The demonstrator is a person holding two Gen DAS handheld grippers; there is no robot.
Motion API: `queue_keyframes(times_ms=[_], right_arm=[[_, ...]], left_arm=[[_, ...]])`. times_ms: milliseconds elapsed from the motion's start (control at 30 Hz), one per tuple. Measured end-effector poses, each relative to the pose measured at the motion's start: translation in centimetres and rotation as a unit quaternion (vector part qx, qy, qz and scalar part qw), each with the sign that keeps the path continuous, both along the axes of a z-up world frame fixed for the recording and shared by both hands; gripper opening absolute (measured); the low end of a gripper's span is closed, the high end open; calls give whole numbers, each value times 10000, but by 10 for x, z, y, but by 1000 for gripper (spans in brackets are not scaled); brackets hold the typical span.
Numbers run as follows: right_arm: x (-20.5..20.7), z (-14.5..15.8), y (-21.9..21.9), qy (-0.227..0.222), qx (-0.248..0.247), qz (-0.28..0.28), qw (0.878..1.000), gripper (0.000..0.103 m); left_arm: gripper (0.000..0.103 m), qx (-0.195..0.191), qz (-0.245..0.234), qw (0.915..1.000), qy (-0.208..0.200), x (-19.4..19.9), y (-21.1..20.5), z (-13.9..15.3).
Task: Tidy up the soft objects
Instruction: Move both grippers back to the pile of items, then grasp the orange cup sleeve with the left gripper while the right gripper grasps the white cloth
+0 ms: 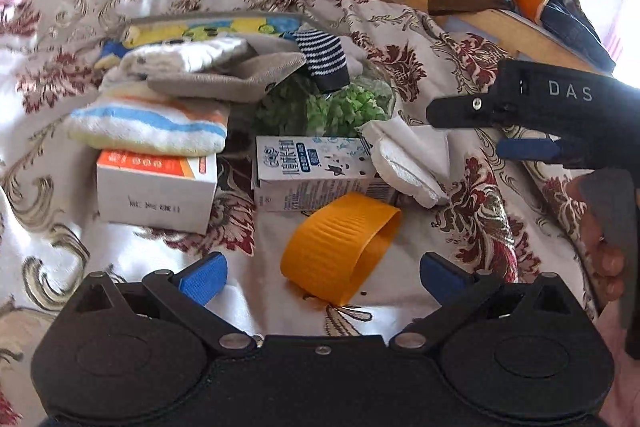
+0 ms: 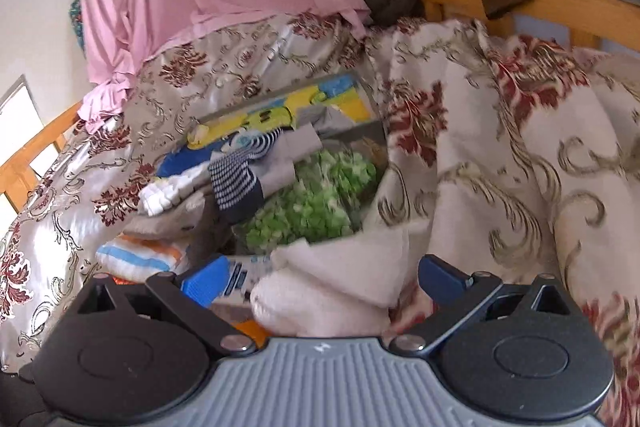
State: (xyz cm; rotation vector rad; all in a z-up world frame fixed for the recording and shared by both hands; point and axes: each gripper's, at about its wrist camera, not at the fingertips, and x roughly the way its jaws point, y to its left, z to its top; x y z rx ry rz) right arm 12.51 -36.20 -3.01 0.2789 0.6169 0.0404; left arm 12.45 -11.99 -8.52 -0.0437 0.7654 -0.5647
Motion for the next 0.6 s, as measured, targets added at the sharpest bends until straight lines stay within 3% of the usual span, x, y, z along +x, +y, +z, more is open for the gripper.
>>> queue_keyframes(times_ms=[367,500,600], right_arm=[[40,-20,-18,217,52,154,9996,99],[43,-27,-19,335,198,259,9989,93],[46,-31,-15,404,135,318,9986,90]], left_arm=[[101,-879,711,9879,1058,16,2,-1],[96,-1173,887,9784,1455,21,1,-2],[94,-1472,1152,9663,1769,25,5,-7]])
